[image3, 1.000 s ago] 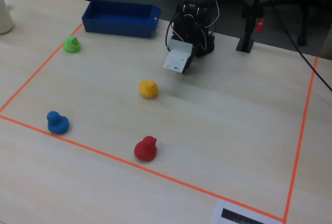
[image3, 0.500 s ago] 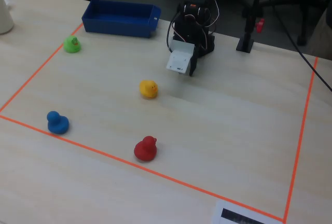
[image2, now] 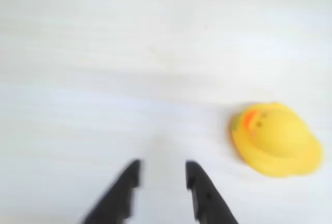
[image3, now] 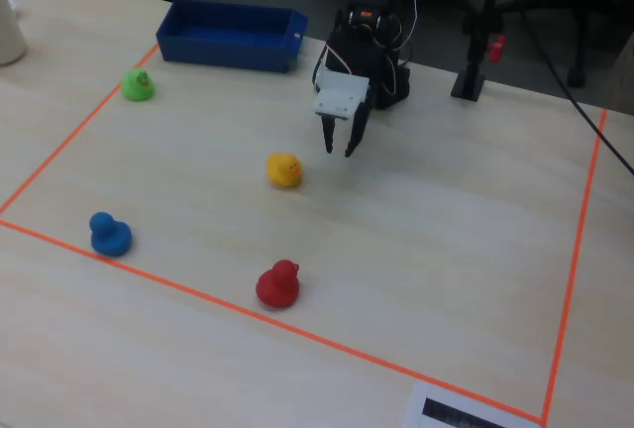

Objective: Grasp red duck and put it into box.

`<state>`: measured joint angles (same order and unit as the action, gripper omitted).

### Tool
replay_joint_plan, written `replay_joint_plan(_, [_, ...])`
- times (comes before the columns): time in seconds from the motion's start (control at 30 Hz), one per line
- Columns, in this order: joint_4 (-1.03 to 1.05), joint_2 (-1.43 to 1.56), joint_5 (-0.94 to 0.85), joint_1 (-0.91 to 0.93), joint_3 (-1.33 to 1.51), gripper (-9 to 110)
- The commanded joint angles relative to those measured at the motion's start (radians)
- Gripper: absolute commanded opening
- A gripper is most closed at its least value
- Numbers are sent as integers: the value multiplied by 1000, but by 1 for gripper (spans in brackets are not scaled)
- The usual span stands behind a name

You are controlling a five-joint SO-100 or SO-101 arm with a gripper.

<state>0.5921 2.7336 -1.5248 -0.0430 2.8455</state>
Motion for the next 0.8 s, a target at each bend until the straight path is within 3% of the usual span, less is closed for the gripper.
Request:
replay_joint_plan(0.0, [52, -456, 20, -28, -445, 19])
replay_joint_plan(0.33, [-101, -1039, 31, 9, -951, 20])
replay_joint_plan(0.6, [-456, -1279, 84, 61, -1058, 24])
replay_joint_plan(0.77, [-509, -1387, 110, 74, -1140, 28])
